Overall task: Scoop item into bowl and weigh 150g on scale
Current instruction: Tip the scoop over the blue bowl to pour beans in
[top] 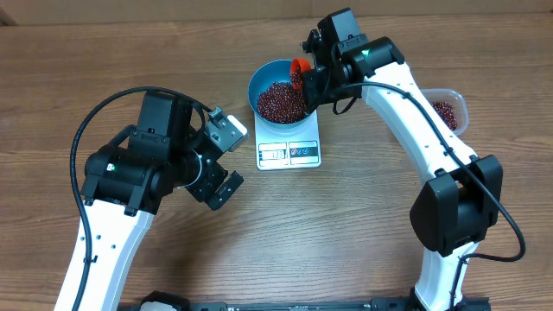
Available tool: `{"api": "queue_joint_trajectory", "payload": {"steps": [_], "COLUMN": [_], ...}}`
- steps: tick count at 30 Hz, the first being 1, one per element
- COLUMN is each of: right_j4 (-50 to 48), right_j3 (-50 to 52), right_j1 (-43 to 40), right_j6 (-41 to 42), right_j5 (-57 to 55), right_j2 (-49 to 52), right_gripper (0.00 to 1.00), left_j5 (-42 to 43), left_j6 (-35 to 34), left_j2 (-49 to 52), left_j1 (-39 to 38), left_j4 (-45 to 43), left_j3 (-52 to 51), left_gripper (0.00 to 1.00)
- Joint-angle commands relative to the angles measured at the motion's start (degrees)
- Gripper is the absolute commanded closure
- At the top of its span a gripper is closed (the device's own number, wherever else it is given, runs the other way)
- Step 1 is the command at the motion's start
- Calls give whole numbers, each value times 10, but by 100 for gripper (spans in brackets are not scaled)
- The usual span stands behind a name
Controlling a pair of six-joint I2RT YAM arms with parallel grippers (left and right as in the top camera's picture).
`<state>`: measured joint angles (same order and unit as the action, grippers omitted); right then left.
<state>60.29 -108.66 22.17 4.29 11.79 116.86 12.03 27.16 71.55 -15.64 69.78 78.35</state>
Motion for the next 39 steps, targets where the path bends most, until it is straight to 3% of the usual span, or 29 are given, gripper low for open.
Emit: {"api": "queue_joint_trajectory", "payload": {"steps": [1, 39], "right_j4": [-3, 1], "right_j3": [-20, -20], "right_j1": [4, 12], "right_j6": [2, -14], "right_j5": [3, -28], "right_j2": [-27, -27], "right_gripper": [96, 96], "left_j5": [11, 11], "left_j6": [-6, -6], "left_j2": [4, 4], "left_j1": [2, 2], "left_j4": [-2, -2], "left_j3": [0, 0], "left_gripper": [0, 0]}}
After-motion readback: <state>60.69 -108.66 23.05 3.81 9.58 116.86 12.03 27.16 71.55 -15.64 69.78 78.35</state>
